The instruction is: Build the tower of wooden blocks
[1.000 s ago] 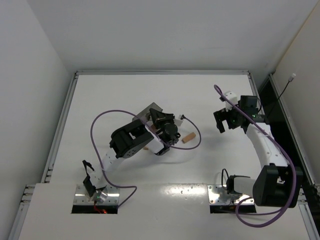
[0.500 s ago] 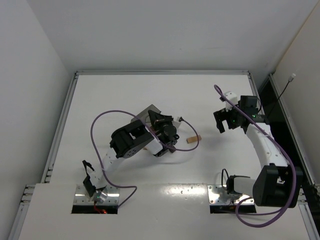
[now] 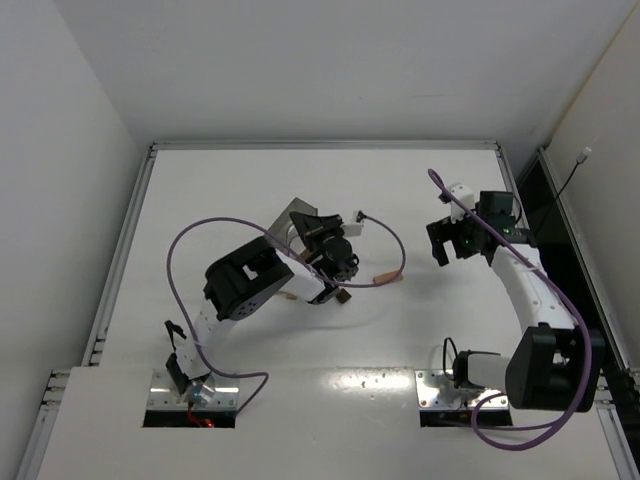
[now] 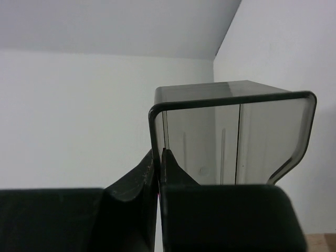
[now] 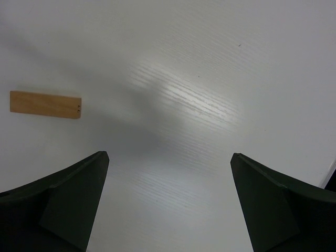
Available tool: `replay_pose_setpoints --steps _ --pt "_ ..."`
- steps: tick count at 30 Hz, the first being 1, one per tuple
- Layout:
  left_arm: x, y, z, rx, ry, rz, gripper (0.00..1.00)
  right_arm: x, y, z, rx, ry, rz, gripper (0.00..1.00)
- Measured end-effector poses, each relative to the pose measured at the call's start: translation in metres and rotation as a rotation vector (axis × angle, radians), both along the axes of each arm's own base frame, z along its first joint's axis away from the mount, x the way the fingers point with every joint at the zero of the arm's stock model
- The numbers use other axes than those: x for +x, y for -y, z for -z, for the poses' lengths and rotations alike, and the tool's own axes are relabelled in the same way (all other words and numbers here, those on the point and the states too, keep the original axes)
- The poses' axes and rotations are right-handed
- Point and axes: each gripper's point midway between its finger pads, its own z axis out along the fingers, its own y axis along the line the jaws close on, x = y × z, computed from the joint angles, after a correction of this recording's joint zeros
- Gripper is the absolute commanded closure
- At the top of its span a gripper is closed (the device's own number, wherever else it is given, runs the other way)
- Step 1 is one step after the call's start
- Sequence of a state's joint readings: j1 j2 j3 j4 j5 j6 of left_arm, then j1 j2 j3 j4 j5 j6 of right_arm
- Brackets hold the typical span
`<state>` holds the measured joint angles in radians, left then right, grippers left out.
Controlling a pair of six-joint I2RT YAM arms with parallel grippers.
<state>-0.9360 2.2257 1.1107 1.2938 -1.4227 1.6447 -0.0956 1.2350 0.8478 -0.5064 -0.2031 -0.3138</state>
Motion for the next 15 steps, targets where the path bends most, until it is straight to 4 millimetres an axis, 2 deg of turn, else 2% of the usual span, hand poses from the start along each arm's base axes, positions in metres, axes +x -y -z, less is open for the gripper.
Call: replay_pose_setpoints --steps 3,7,8,9,11,13,15 --pt "-0.005 -0.009 -0.035 -0.191 0.115 -0.028 1.00 0.001 -0.001 0.001 0.004 -0.005 -0.002 0.00" --pt "-0.003 -0.016 -0.056 -0.367 0.199 -0.064 1.00 0.003 -0.002 0.001 0.012 -0.007 -0.007 0.00" --pt "0.002 -0.010 -0.057 -0.416 0.208 -0.059 1.00 0.004 -0.003 0.000 0.014 -0.008 -0.008 0.00" --pt "0.015 0.000 -0.062 -0.436 0.183 -0.038 1.00 0.005 -0.003 0.000 0.015 -0.008 -0.007 0.00" --pt "0.047 0.030 -0.074 -0.613 0.150 0.036 1.00 0.008 -0.003 -0.002 0.018 -0.006 -0.006 0.00" --pt "0.055 0.030 -0.080 -0.762 0.132 0.040 1.00 0.011 -0.003 -0.005 0.020 -0.001 -0.006 0.00" --pt "0.054 0.019 -0.072 -0.834 0.071 0.019 1.00 0.013 -0.003 -0.007 0.023 0.003 -0.004 0.00"
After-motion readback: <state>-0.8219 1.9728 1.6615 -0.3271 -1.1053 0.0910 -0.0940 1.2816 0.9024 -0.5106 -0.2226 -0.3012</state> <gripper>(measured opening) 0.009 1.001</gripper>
